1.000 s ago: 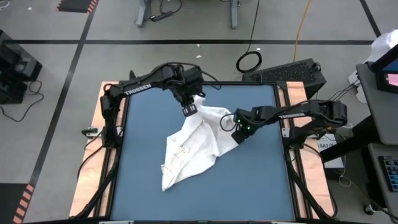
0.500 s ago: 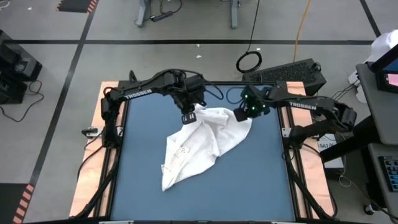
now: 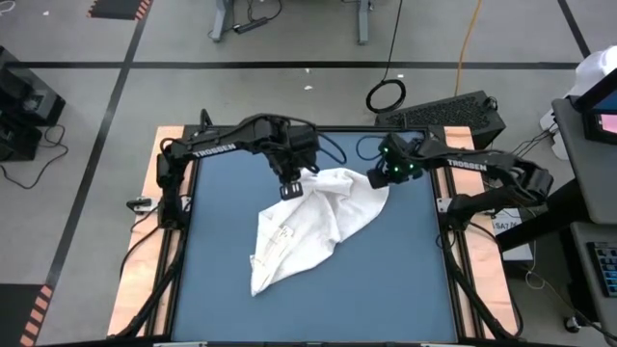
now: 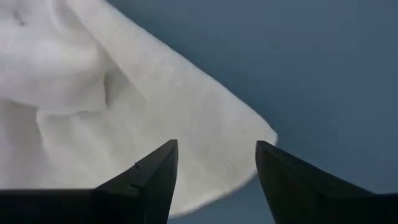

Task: Roll towel into tight, uniform cylinder
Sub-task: Roll the white towel

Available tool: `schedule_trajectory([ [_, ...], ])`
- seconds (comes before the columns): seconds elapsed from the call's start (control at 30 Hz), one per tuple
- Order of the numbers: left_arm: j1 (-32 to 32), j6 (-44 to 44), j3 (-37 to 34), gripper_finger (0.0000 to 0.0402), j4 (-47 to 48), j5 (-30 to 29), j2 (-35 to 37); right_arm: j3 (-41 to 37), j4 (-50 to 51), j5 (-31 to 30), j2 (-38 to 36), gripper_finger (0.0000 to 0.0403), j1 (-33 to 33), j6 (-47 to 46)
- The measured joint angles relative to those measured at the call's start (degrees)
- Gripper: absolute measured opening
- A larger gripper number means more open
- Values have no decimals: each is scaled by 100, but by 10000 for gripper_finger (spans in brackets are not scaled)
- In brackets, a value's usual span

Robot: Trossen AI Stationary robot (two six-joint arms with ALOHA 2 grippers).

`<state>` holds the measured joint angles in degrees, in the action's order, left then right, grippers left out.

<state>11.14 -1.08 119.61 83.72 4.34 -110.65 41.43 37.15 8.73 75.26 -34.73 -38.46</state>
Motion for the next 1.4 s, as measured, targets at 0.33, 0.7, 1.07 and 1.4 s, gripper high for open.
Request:
schedule_trajectory([
  [0.33, -46, 0, 0, 11, -50, -2, 0, -829, -1333, 388, 406, 148, -145, -398],
  [0.7, 7, 27, 0, 11, -241, -687, 0, -554, -1764, 429, -5, 5, 104, -411],
  [1.07, 625, -2, 1385, 11, -913, -1792, 0, 1420, -2460, -1308, -1498, 1, 110, 1269],
  [1.4, 916, 3, 1296, 11, -2049, -583, 958, 2911, -2169, -706, -1545, 0, 469, 2226],
])
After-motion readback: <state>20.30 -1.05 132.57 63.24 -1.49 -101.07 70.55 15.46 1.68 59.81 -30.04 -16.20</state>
